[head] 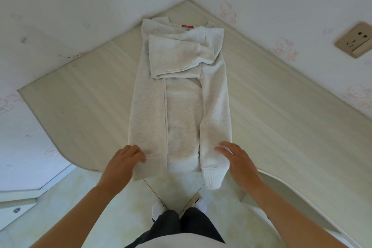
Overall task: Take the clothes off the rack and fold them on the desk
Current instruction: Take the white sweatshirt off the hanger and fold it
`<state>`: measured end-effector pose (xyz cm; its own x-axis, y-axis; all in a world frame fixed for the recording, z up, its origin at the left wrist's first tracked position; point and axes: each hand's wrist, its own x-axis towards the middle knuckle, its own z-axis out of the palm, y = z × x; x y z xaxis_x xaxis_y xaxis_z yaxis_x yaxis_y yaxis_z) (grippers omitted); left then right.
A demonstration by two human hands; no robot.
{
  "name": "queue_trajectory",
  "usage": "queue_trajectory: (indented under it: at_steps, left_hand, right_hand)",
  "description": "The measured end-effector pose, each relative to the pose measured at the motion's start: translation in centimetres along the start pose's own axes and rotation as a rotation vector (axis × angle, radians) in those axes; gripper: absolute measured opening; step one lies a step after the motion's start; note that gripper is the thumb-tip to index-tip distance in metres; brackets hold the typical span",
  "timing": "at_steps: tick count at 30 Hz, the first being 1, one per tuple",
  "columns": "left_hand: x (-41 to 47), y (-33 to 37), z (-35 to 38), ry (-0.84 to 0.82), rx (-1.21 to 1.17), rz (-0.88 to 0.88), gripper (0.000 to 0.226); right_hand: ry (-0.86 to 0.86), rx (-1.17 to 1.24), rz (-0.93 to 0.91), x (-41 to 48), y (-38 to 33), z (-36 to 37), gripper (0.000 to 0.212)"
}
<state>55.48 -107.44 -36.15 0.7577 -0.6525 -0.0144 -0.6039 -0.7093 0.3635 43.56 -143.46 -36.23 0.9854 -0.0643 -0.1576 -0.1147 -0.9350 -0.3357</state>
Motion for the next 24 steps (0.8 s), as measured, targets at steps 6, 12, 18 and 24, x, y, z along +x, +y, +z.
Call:
queue_trajectory:
  at_steps: [6, 12, 18, 24]
  left_hand:
    - [0.6, -2.6, 0.5, -0.132, 0.048, -0.039, 0.083]
    - [-0.6, -3.1, 1.5, -0.141, -0.023, -0.028, 0.082]
    - [-1.1, -3.1, 2.4, -0.099, -0.074, -0.046, 0.085]
    - [-0.9, -3.2, 2.6, -0.066, -0.112, -0.053, 0.080]
  right_hand:
    - [-0.141, -0.042, -0.054, 1.1, 2.3, 0.1, 0.072]
    - [-0.253, -0.063, -0.053, 1.0, 2.8, -0.3, 0.071]
    - [-0.146, -0.192, -0.017, 0.0, 1.7, 1.8, 0.100]
    - [-0.088, -0.075, 0.076, -0.6, 0.4, 3.2, 0.089]
